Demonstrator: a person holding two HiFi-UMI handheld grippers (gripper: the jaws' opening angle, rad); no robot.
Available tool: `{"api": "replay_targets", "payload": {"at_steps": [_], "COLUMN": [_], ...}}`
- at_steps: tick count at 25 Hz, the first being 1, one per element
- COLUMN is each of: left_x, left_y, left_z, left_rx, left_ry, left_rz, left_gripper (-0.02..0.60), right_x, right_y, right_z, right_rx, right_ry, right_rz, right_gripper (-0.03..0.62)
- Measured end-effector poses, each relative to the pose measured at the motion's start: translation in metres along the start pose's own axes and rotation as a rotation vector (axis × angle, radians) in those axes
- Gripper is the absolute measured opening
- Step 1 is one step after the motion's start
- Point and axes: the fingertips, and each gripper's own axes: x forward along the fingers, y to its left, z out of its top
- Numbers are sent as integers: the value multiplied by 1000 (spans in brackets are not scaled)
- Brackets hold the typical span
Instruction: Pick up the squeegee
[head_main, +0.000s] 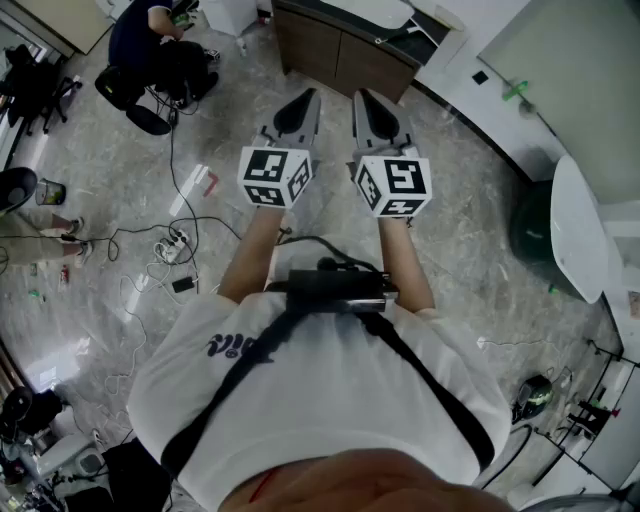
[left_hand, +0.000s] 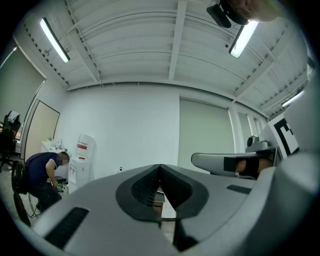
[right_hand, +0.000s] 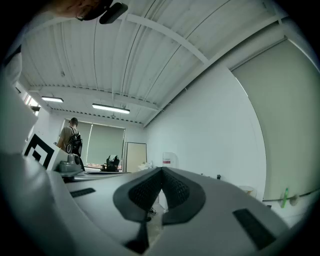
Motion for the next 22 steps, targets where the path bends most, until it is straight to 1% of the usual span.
{"api": "replay_targets", "payload": {"at_steps": [7,12,17,22], "left_x": [-18,-36,-60,-72], "left_y": [18,41,70,99], "left_z": [7,7,4,-7], "left_rx": [18,24,0,-34], "left_ry": [-5,-1,2,16], "left_rz": [4,15,42,83], "left_gripper": [12,12,12,12], "right_x": [9,21,32,48], "right_y": [26,50,83,107], "right_z": [-2,-11,-22,-38], "right_rx": [5,34,74,93], "right_ry": [-1,10,22,53], "right_rz": [12,17,34,72], "right_gripper": [0,0,0,0]}}
